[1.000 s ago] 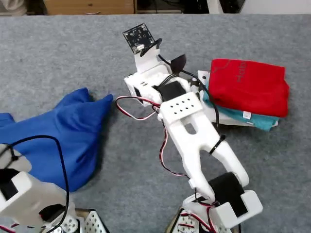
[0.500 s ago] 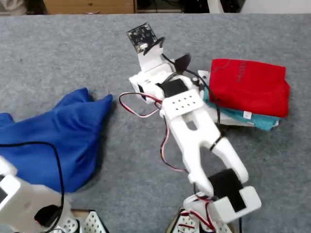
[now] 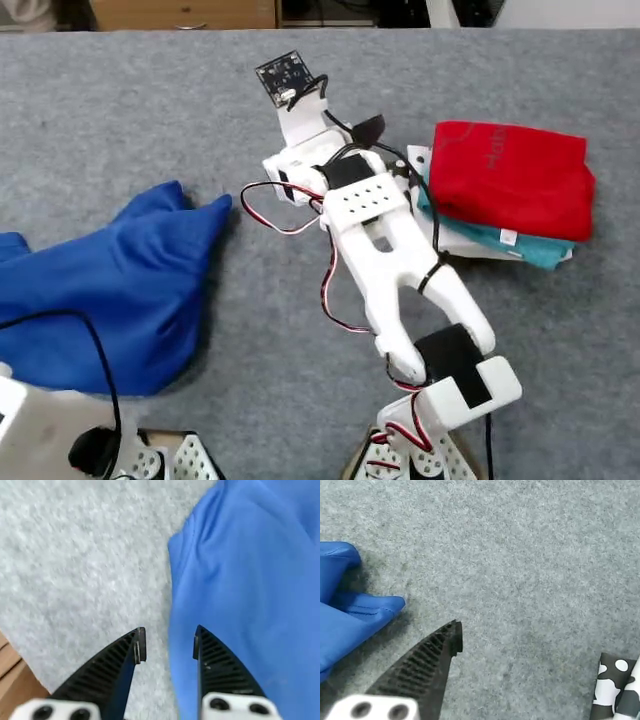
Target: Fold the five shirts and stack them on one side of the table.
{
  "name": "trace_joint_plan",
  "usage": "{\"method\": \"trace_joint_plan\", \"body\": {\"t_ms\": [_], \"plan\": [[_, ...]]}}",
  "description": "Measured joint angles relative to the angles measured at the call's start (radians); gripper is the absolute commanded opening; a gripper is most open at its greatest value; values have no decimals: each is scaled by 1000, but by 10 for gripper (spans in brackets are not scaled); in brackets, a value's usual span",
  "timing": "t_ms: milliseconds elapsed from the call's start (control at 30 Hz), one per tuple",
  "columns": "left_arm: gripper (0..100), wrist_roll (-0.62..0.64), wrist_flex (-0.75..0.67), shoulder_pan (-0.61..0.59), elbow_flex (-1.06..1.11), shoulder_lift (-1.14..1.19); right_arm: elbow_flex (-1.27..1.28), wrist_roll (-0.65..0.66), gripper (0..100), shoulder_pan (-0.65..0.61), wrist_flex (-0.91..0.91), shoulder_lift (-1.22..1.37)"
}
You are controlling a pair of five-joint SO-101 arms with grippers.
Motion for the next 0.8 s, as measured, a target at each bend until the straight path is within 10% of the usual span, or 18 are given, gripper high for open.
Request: {"method": "trace_joint_plan", "body": {"t_ms": [300, 800], "plan": [[167, -43, -83, -12, -80, 218, 0, 0, 594, 0, 0, 0], [99, -44, 195, 14, -660, 697, 0, 0, 594, 0, 0, 0]]}}
